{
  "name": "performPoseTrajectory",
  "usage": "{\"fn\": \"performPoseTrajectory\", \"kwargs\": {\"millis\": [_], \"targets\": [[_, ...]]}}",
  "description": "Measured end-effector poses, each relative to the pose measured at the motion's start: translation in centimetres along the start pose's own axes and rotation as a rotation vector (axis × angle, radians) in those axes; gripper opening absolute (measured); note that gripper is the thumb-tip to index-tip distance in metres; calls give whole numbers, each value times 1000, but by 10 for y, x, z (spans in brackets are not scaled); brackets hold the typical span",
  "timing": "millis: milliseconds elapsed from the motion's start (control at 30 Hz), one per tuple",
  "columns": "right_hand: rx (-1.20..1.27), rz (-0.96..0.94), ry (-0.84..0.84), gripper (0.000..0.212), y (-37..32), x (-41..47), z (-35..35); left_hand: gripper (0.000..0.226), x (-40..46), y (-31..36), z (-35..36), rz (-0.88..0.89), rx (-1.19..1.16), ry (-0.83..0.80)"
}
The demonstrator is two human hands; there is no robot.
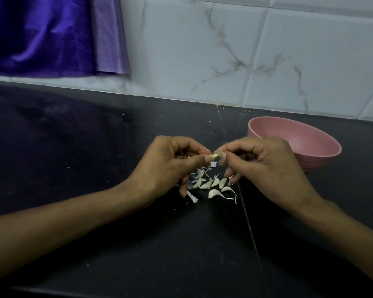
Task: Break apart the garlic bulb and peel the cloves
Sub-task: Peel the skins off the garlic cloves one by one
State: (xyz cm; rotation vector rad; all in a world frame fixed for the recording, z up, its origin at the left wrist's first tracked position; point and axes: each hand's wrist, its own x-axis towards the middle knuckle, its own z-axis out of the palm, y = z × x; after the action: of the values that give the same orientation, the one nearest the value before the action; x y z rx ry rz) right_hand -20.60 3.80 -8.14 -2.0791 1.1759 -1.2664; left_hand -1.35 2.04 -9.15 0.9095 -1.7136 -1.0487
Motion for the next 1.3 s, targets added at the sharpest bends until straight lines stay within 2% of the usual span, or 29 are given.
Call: {"fn": "performPoseTrajectory", "kwargs": {"millis": [167, 400, 700, 867, 1033, 1300], "targets": [[12, 16, 3, 11, 1, 0, 1, 15, 0, -1, -1, -19, -36, -3], [88, 88, -5, 9, 1, 3, 0, 19, 3, 0, 1, -203, -288, -67], [148, 152, 36, 8, 1, 4, 0, 16, 6, -1, 0, -352, -457, -123], [202, 195, 36, 9, -2, 3, 1, 17, 6, -2, -1, -340, -440, -97], [279, 261, -15, 8, -1, 2, 2, 28, 4, -2, 0, -310, -424, -84], [227, 228, 0, 10, 2, 1, 6, 15, 2, 1, 0, -244, -331, -18]]}}
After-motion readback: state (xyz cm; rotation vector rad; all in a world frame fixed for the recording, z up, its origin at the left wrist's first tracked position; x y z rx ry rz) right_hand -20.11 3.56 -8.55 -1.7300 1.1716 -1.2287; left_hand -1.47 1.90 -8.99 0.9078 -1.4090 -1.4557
